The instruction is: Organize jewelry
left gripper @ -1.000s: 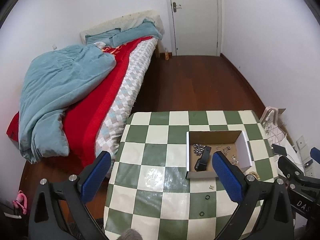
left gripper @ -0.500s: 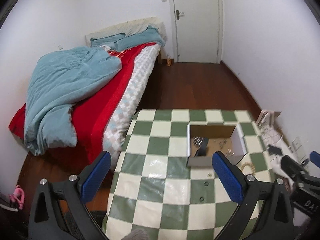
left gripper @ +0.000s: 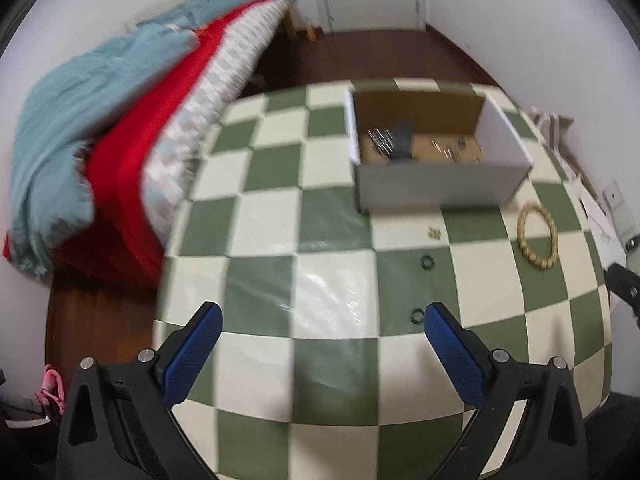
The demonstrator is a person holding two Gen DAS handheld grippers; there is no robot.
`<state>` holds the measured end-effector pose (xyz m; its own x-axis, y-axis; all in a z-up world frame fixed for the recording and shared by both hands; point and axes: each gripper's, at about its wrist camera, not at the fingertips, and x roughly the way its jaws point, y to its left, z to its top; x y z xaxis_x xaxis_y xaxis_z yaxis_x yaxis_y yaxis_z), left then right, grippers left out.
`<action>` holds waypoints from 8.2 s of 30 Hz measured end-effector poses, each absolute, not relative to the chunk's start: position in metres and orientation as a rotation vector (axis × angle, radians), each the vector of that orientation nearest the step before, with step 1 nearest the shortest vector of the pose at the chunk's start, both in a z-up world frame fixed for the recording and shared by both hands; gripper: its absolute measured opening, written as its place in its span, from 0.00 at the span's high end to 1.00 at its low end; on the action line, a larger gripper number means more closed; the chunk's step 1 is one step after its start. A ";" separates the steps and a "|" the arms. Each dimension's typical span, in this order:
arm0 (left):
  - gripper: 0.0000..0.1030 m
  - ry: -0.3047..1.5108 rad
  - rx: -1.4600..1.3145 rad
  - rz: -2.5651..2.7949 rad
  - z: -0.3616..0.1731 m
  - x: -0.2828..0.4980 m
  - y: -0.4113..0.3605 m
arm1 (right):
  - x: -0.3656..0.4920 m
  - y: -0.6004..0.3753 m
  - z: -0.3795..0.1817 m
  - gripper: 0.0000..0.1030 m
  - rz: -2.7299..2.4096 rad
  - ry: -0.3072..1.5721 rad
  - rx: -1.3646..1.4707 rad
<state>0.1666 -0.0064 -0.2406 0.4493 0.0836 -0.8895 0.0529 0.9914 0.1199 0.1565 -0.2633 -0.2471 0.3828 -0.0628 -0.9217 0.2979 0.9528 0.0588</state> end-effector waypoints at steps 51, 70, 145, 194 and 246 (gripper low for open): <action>0.92 1.213 0.142 -0.144 -0.309 0.173 -0.057 | 0.153 -0.228 -0.337 0.85 -0.235 1.271 0.078; 0.92 1.095 0.106 -0.128 -0.238 0.170 -0.040 | 0.156 -0.217 -0.270 0.91 -0.202 1.085 0.064; 0.00 0.962 0.090 0.095 -0.165 0.242 0.005 | 0.249 -0.233 -0.207 0.03 -0.153 1.055 0.148; 0.34 1.201 0.133 -0.064 -0.297 0.220 -0.058 | 0.202 -0.217 -0.322 0.87 -0.110 1.127 0.181; 0.91 0.889 -0.007 -0.046 -0.103 0.189 0.020 | 0.186 -0.154 -0.128 0.87 0.004 0.850 0.051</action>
